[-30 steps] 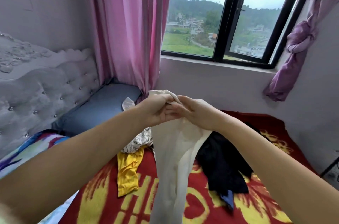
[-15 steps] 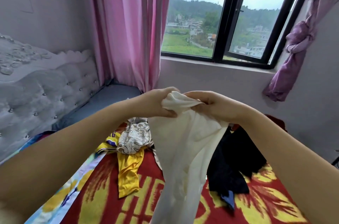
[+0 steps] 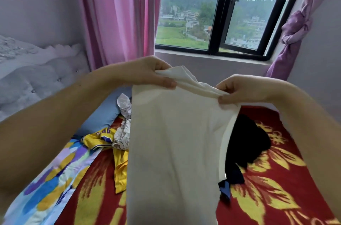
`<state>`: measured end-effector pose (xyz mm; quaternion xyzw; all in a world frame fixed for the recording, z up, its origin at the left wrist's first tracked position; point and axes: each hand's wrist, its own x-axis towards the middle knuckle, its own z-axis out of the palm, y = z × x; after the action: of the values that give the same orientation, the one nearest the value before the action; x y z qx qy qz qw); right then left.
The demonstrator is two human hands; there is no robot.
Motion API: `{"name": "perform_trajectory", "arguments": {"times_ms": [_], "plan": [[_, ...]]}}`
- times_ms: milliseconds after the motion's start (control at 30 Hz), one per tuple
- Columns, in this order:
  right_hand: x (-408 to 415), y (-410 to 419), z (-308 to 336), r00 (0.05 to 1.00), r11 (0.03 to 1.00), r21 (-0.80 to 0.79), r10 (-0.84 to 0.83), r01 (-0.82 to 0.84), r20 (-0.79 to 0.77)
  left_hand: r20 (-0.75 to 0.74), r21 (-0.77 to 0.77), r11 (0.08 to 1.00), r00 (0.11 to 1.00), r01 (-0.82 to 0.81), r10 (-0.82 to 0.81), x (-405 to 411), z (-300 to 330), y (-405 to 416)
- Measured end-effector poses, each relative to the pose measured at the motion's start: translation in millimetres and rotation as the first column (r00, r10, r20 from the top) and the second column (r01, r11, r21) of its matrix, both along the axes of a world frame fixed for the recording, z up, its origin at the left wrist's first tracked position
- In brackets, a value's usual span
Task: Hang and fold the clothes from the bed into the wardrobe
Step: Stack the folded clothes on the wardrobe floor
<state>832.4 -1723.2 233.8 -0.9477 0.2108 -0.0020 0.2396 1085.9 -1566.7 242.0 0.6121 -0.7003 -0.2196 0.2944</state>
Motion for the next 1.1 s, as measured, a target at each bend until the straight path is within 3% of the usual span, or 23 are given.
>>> {"name": "perform_trajectory", "arguments": {"times_ms": [167,267,367,600,733,833,1000,1100], "plan": [[48,-36,-70,0.969,0.934,-0.256,-0.244,0.248,0.046,0.363,-0.032,0.981,0.912,-0.193,0.191,26,-57,-62],[76,-53,-102,0.923,0.888,-0.267,-0.328,0.374,0.2,0.486,-0.193,0.943,0.808,-0.271,0.332,41,-78,-91],[91,-68,-96,0.871,0.829,-0.325,-0.337,0.454,0.358,0.519,-0.386,0.887,0.735,-0.252,0.435,54,-70,-108],[92,-80,-31,0.801,0.772,-0.419,-0.188,0.478,0.569,0.426,-0.714,0.687,0.698,-0.131,0.576,55,-33,-103],[74,-65,-50,0.832,0.827,-0.393,-0.152,0.402,0.533,0.384,-0.723,0.685,0.772,-0.09,0.507,30,-68,-74],[55,-48,-116,0.871,0.887,-0.303,-0.187,0.349,0.454,0.386,-0.721,0.689,0.785,-0.072,0.486,10,-136,-50],[14,2,-290,0.987,0.978,-0.142,-0.144,0.154,0.078,0.483,-0.492,0.87,0.842,0.037,0.238,-23,-307,10],[-18,51,-391,0.985,0.997,-0.031,-0.071,0.066,-0.16,0.504,-0.305,0.948,0.86,0.086,0.084,-53,-404,60]]}}
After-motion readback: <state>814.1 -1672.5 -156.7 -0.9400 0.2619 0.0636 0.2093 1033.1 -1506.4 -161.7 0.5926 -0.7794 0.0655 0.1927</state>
